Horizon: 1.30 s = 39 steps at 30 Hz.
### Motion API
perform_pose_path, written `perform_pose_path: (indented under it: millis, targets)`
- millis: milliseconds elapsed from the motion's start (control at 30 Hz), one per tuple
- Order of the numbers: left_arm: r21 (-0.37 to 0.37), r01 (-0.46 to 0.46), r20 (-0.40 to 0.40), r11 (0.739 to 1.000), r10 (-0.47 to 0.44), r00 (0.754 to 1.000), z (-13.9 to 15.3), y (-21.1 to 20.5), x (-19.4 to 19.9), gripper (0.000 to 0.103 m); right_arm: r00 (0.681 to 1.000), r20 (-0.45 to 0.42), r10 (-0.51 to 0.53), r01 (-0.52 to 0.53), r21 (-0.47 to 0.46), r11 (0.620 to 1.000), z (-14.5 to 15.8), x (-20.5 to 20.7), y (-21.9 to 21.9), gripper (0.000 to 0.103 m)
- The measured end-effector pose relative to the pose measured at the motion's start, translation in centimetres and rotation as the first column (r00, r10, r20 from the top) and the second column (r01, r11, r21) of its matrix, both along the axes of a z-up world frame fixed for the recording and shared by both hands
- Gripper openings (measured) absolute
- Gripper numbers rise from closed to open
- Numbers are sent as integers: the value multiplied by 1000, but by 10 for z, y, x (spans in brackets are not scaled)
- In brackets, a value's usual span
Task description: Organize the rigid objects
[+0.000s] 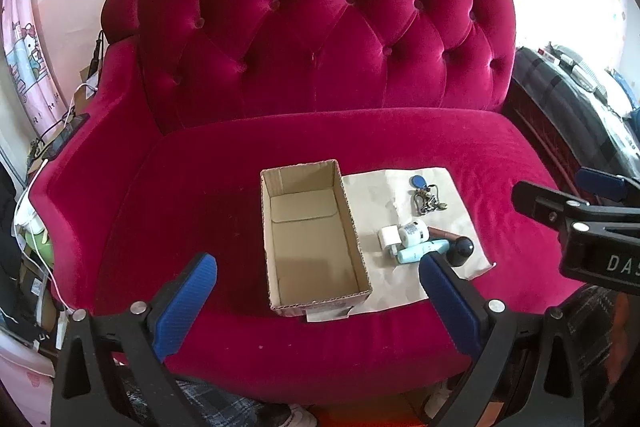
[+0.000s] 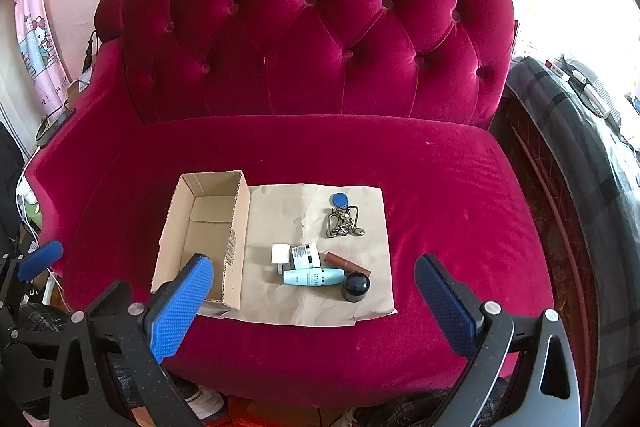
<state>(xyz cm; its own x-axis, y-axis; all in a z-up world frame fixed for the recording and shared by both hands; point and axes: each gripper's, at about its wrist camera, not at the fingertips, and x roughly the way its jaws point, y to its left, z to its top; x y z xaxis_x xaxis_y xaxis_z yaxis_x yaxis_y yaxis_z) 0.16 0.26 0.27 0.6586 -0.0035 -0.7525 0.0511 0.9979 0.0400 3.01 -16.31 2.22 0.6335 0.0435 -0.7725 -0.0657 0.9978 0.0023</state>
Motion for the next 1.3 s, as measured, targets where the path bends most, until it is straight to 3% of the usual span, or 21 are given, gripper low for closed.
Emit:
perform_pose_path:
  millis: [1300]
  targets:
    - [-25,4,-17,1000,-4,1000,-7,5,6,103,1000,-12,-5,5,-3,1000,-7,9,-1,103]
